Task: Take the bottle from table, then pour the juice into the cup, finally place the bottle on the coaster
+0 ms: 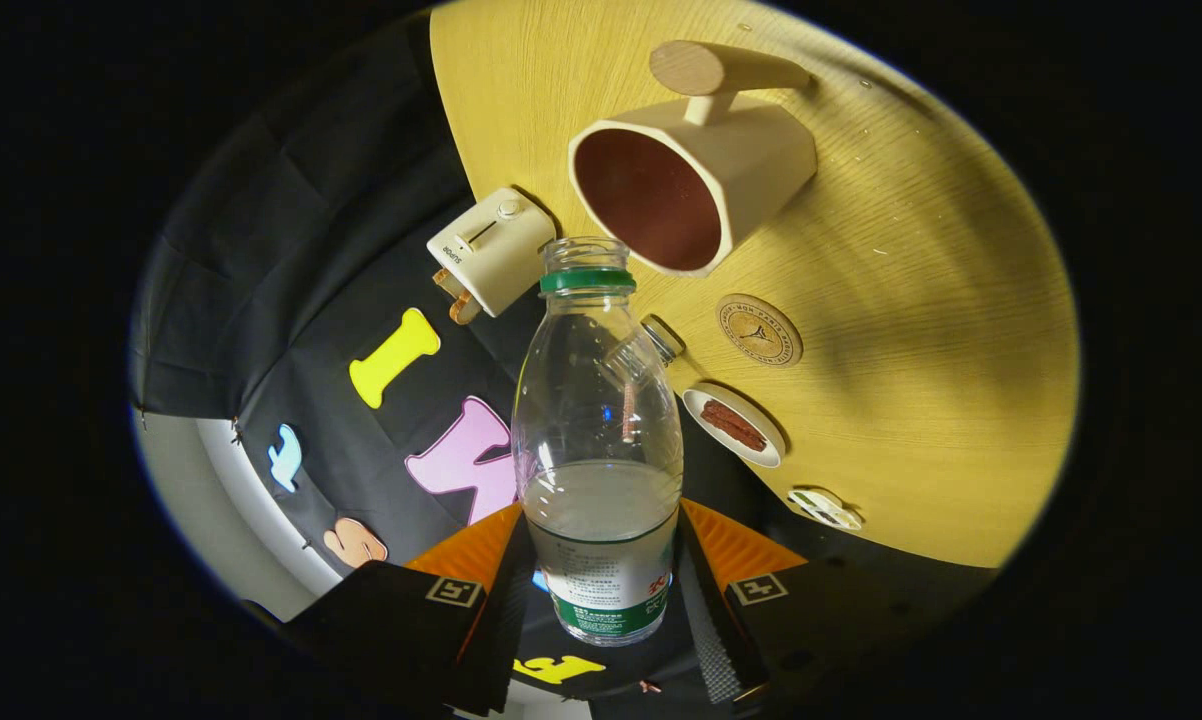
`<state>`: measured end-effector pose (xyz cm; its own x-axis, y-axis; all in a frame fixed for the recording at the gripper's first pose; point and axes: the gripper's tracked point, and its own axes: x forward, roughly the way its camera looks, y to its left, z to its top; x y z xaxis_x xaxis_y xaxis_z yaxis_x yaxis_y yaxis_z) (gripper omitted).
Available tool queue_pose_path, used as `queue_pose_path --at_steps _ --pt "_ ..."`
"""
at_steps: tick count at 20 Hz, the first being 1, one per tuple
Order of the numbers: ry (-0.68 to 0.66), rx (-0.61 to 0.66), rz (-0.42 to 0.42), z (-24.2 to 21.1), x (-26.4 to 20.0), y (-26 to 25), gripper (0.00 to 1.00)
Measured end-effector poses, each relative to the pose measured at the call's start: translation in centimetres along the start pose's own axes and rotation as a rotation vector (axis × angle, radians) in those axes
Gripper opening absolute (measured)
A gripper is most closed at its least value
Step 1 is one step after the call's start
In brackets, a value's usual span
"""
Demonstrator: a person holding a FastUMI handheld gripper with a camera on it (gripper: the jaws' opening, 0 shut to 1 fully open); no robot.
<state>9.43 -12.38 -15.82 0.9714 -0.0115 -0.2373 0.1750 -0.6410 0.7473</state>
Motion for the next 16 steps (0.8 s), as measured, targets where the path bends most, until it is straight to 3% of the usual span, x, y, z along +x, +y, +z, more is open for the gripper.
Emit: queue_pose_path --at_steps 10,16 --pt "0.013 -0.333 0.002 -0.4 -0.7 -2.1 0.74" --pt "-0.008 -0.726 -0.051 0.3 -1.4 -4.0 0.74"
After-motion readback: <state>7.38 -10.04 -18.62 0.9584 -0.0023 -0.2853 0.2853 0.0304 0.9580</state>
